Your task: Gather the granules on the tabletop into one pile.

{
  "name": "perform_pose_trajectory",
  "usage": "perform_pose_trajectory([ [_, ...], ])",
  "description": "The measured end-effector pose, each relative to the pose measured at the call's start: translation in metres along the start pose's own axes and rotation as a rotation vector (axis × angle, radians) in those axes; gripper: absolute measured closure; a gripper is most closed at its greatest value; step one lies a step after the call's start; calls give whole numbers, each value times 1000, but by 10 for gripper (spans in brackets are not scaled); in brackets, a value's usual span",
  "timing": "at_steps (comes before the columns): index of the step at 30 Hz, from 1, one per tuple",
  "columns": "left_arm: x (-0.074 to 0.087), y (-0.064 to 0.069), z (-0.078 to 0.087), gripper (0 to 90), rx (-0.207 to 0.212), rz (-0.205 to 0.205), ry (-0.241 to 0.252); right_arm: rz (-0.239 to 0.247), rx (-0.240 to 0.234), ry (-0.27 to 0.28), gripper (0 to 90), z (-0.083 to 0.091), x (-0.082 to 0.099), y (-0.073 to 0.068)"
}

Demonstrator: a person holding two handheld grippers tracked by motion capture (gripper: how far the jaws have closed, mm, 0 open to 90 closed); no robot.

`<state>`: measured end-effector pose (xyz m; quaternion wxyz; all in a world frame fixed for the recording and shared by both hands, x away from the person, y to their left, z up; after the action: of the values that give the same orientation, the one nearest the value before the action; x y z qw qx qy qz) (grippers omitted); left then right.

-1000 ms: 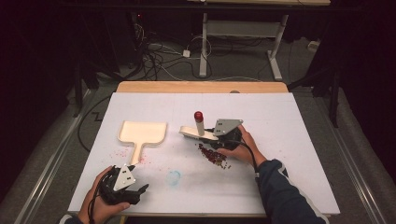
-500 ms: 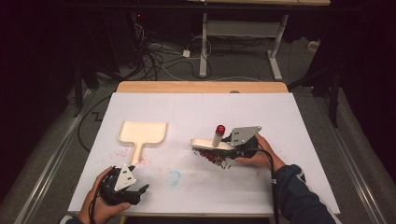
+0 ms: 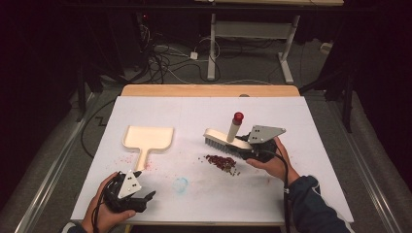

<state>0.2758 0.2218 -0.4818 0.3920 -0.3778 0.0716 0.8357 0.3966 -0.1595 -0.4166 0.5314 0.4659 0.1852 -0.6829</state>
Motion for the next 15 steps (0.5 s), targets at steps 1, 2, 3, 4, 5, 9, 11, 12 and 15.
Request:
perform_pose_trajectory([
  [1,0,1,0,207,1,-8,4,-12,-14,-12,672,7,-7,-8],
  [2,0,1,0,207,1,-8,4,-25,-21,-15,673,10,-9,-12],
  [3,-1,1,1,207,3,-10,6,-34,-18,-20,673,14,-9,-15],
  [4,-1,2,1,207,4,-14,5,-34,-18,-20,673,14,-9,-15],
  [5,0,3,1,207,6,-24,6,-38,15,-52,673,22,-6,-21],
  [9,-1,4,3,207,6,-32,9,-58,42,-109,672,46,7,-31],
  [11,-1,5,4,207,3,-36,13,-73,64,-116,673,61,14,-36],
  [12,-1,5,5,207,3,-41,14,-82,77,-121,672,69,17,-39],
  [15,-1,6,6,207,3,-42,18,-116,97,-119,673,91,27,-45],
])
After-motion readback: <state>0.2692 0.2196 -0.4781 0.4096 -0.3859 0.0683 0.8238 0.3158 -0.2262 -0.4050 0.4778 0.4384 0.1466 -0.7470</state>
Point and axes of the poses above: each handheld gripper's, and its own axes: z roughly backward along the jaws, x roughly out of its underside, y roughly to its right, the point moved 2 cm from there along -z, roughly forward along the jaws, and after that the axes turned 3 degrees about z, right-handed, at the moved point
